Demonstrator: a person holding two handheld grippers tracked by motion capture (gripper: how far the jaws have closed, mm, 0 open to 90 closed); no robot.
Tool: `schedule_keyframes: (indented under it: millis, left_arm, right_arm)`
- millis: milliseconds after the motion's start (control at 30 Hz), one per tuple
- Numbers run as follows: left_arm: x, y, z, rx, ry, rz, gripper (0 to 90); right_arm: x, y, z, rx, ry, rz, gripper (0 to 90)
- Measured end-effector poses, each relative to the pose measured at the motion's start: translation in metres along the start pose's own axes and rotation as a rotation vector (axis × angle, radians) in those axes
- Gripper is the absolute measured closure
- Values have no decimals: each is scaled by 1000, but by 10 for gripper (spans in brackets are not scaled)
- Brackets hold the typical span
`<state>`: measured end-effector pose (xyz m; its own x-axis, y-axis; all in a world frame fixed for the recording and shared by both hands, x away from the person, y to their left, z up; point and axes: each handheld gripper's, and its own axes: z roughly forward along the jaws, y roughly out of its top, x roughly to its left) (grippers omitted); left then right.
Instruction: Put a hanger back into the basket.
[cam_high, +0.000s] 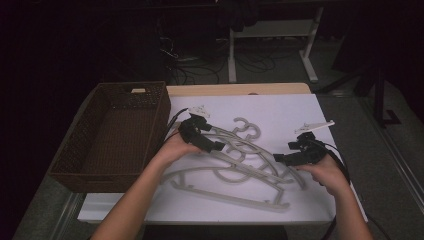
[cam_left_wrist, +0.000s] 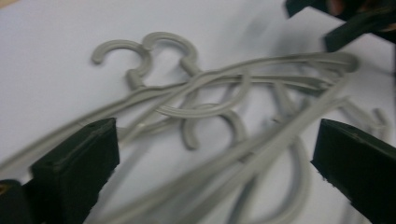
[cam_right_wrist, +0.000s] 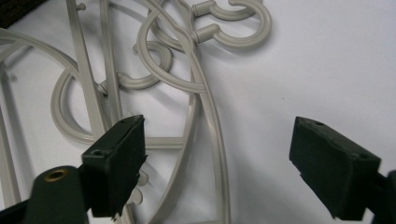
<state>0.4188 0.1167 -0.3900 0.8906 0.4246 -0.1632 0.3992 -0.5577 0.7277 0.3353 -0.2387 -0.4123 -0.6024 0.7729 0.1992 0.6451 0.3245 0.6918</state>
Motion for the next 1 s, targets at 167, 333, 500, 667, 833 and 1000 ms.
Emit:
schedule_keyframes:
  millis: [167,333,500,667,833,1000]
  left_arm:
    - [20,4,15,52,39,13,119]
    - [30,5,31,126,38,44,201]
    - [34,4,44,181,29,82,284]
    - [33,3,55,226,44,142,412]
    - [33,0,58,257,83,195,530]
    - [32,-1,58,276,112,242,653]
  right_arm:
    - [-2,1,-6,-24,0,12,153]
    - [-2,2,-8,-36,2,11,152]
    - [-2,2,-8,-37,3,12,152]
    - [-1,3,-6,-29,4,8,152]
    - [-2,3,-6,-30,1,8,153]
    - [-2,3,-5,-26,-1,9,153]
